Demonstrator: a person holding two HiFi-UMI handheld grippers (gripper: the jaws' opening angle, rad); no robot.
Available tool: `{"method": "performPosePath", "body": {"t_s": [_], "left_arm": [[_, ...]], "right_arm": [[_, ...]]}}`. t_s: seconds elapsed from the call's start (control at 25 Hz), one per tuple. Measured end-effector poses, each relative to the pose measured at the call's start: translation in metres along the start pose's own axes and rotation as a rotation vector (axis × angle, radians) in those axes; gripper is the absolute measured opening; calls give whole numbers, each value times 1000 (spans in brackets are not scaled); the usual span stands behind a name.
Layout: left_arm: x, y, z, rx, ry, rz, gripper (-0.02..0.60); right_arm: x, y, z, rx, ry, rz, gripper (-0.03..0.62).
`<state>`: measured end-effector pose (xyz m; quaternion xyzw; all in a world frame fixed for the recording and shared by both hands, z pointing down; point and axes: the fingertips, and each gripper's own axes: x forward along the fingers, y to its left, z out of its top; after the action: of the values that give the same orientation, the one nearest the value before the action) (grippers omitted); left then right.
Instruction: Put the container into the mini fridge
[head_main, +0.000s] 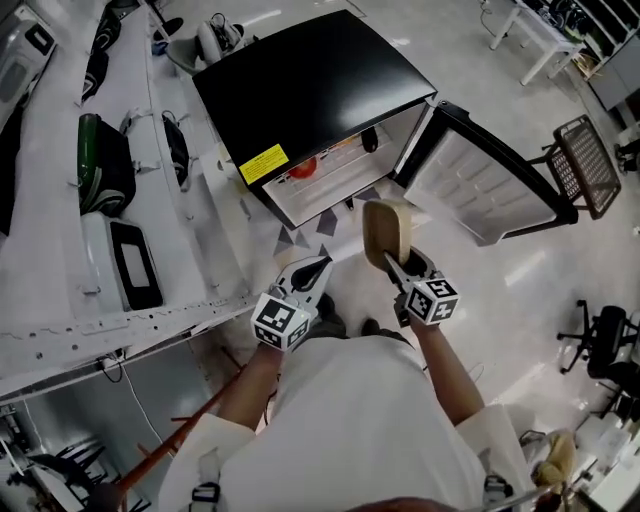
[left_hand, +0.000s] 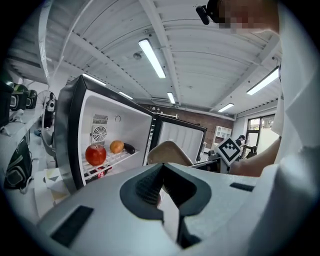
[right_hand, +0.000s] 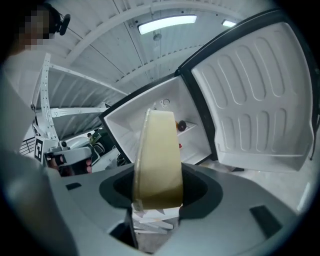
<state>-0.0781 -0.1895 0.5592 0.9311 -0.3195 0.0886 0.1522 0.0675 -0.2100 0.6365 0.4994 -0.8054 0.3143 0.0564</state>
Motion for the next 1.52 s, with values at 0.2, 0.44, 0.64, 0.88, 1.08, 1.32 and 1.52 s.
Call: {"method": "performPosePath", "body": {"t_s": [0.2, 0.44, 0.64, 0.88, 1.08, 1.32, 1.52], "left_arm": [[6, 17, -12, -7, 46, -61, 5], [11, 33, -24, -5, 82, -113, 5], [13, 42, -27, -14, 104, -131, 5], [19, 49, -22, -18, 111, -118, 5], [29, 51, -22, -31, 129, -97, 5], [44, 55, -14, -73, 120, -52, 5], [50, 57, -8, -73, 131, -30, 5]], "right_arm": [[28, -15, -14, 5, 30, -92, 224], [67, -23, -35, 99, 45, -120, 225], [101, -24, -50, 243, 57, -98, 224], [140, -29, -60, 321, 95, -87, 222], [168, -36, -63, 416, 95, -55, 221], [203, -54, -72, 533, 83, -57, 222], [230, -64, -69, 671, 19, -35, 222]]}}
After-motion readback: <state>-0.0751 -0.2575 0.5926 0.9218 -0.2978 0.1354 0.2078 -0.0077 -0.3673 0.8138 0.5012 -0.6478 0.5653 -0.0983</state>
